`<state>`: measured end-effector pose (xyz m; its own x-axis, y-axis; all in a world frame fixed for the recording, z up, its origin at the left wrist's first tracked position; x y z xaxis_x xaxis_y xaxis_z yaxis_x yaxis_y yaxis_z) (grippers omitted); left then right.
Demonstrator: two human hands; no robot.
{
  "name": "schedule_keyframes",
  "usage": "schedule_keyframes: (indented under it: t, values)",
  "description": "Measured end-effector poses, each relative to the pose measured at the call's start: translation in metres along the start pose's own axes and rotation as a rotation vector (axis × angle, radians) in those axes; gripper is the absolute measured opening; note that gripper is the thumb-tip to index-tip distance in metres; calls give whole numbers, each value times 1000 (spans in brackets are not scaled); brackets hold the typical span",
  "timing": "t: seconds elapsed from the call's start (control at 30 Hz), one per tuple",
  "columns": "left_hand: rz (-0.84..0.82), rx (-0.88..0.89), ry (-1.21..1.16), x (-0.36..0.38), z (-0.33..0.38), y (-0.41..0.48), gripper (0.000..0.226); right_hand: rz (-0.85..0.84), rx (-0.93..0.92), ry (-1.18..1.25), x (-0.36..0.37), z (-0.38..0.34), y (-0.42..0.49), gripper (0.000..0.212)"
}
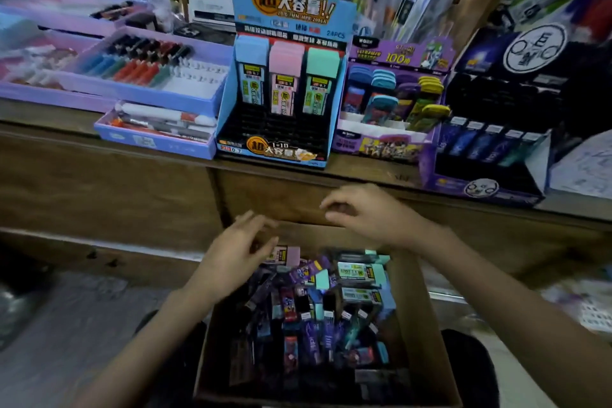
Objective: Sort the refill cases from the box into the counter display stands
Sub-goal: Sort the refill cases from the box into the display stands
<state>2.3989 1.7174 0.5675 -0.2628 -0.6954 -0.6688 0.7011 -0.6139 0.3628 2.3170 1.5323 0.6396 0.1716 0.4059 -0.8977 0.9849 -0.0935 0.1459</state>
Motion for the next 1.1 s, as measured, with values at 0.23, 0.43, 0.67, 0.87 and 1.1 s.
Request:
schedule_keyframes:
  t: [0.23, 0.43, 0.67, 0.87, 1.1]
  values:
    - [-346, -291, 107, 99, -49, -66, 37, -262, 499, 129, 119, 86, -96, 16]
    - [-247, -397, 277, 107, -71, -101, 73, -232, 824, 277, 192, 91, -139, 30]
    - [-325, -278, 410, 109, -73, -106, 53, -90, 969, 391, 233, 70, -128, 63]
    - [-321, -457, 177, 115, -71, -115, 33, -124, 850, 225, 244, 57, -133, 109]
    - [-253, -707, -18, 126, -75, -113, 47, -146, 977, 324, 239, 66, -131, 94]
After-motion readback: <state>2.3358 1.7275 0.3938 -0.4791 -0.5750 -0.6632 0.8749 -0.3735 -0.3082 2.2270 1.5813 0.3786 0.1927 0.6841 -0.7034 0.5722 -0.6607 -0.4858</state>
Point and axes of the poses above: each hand's wrist, its own y-axis towards the middle knuckle, its own x-axis out of the palm, z = x × y, the point moved 4 cm from there along y, towards the middle knuckle, and after that the axes turned 13 degrees about z, right-handed, at the moved point
